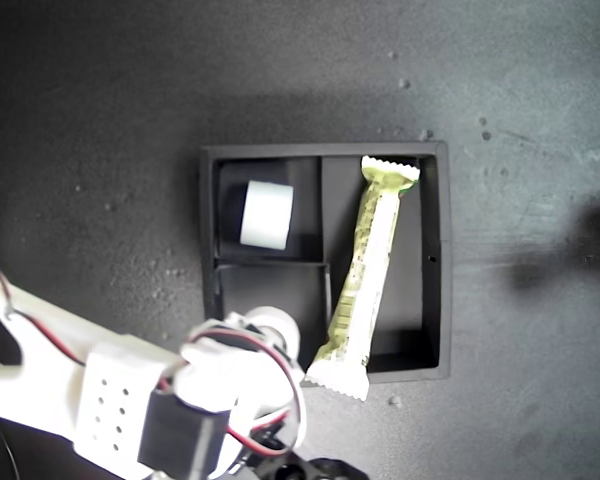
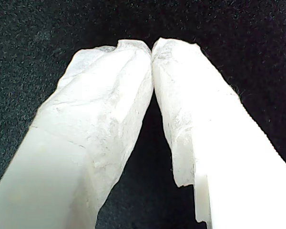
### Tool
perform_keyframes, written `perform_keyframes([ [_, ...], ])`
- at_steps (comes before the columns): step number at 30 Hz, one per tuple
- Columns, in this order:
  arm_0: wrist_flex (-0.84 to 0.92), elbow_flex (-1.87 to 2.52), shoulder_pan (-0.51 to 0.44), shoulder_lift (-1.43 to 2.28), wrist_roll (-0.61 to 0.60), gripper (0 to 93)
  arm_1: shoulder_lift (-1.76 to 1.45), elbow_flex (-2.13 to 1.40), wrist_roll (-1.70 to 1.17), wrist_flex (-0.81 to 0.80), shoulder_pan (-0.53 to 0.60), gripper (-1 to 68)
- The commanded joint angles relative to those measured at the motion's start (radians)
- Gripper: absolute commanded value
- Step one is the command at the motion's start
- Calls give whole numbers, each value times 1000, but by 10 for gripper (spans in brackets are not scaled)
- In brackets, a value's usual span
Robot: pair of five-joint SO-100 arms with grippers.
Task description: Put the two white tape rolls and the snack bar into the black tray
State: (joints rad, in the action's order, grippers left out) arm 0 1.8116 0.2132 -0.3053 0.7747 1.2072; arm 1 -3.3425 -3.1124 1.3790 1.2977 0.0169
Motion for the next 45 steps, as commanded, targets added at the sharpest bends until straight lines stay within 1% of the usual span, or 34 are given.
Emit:
perform_keyframes([
  [1, 23, -97, 6, -3, 5, 1, -6, -12, 6, 3, 0, -5],
  [18, 23, 120, 25, 120, 43, 2, -6, -12, 6, 0, 3, -5],
  [22, 23, 126, 25, 124, 43, 81, -6, -12, 8, 0, 5, -5],
  [25, 23, 130, 25, 132, 43, 113, -6, -12, 8, -2, 6, -5],
  [33, 23, 190, 32, 187, 46, 123, -6, -12, 6, -3, 6, -4],
  [37, 23, 442, 46, 428, 66, 93, -6, -12, 32, 14, -3, 0],
  [41, 0, 845, 95, 799, 106, 42, -6, -12, 67, 41, -9, 51],
  [43, -72, 1104, 129, 1022, 121, 18, 2, -12, 81, 43, -11, 54],
  [45, -183, 1399, 164, 1276, 130, 3, 3, -12, 83, 44, -14, 60],
])
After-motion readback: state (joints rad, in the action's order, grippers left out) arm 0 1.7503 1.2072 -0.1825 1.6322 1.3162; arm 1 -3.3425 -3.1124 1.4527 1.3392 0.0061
